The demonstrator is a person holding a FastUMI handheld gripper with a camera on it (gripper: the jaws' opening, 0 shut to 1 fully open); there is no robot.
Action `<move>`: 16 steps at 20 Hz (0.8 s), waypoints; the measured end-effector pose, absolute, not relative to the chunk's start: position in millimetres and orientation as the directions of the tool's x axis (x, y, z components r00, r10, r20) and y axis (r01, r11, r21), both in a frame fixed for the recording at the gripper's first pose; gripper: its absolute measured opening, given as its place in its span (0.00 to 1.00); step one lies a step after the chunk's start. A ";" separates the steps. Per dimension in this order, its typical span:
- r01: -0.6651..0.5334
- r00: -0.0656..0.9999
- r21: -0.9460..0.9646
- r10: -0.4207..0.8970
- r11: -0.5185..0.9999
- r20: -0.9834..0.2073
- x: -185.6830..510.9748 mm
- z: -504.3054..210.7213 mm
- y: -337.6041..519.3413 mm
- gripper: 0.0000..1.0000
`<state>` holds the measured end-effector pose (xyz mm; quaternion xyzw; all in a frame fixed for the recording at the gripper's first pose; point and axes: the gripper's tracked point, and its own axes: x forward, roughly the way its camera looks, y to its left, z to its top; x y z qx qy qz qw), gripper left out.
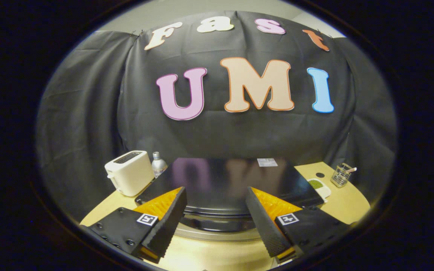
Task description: Open the toaster oven, put the food inside, and close the toaster oven door.
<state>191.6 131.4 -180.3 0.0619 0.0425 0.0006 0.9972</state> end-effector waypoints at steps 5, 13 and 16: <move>0.041 0.996 0.156 -0.028 0.987 -0.084 212.7 -193.8 134.1 0.99; 0.067 0.997 0.122 -0.062 0.990 -0.039 207.7 -196.2 131.6 0.97; 0.096 0.995 0.122 -0.091 0.988 -0.043 206.3 -197.9 131.1 0.96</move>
